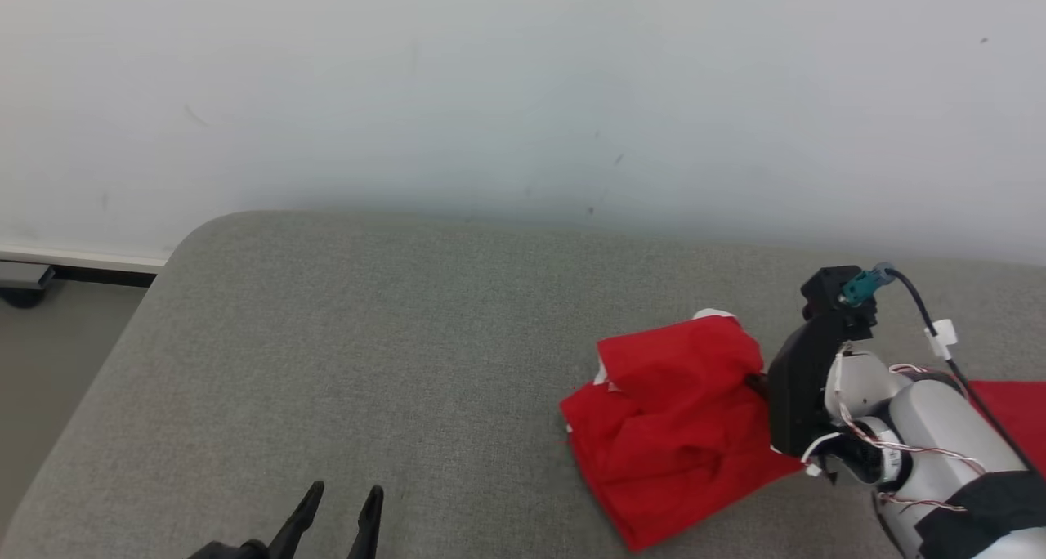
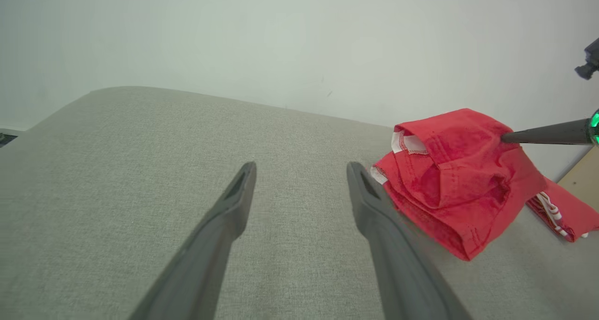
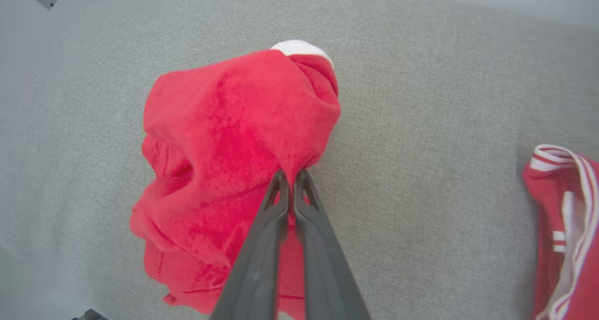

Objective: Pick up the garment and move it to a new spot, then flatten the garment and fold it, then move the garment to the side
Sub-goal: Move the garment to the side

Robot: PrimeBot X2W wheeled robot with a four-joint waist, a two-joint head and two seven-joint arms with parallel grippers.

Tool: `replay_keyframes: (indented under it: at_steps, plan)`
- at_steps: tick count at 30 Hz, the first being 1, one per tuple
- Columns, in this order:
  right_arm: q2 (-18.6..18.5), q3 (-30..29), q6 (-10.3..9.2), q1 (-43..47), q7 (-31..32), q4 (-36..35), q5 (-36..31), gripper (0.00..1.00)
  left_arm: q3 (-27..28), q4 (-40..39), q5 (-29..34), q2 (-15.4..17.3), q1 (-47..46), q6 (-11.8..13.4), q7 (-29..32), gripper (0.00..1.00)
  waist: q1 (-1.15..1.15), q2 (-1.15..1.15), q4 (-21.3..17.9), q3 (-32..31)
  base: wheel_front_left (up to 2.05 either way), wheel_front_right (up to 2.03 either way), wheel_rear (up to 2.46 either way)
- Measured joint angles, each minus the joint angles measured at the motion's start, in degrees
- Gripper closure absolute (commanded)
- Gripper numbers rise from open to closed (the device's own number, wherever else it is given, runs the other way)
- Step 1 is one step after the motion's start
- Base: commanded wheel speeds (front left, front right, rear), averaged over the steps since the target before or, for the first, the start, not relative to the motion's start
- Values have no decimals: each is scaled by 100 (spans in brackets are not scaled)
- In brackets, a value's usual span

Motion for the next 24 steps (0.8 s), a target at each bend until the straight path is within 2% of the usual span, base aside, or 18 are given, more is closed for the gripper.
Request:
replay_keyframes:
  at_steps: [2,4,16,24]
  plan:
    - [-154,7,1,29,165,-162,-45,100,0,9,-15,29,75,0,-18,0,0,0,-40,-12,0,0,0]
    - [-297,4,-89,90,280,-312,-88,100,-24,-14,-15,-3,71,-2,-16,0,0,0,-67,-20,0,0,0]
    - [-1010,-208,-321,247,920,-829,-331,100,9,-86,-14,26,73,4,-48,0,0,0,-281,21,0,0,0]
    - [-1385,-364,-357,13,1255,-1029,-464,100,-12,-143,-12,36,53,-3,-38,0,0,0,-342,128,0,0,0]
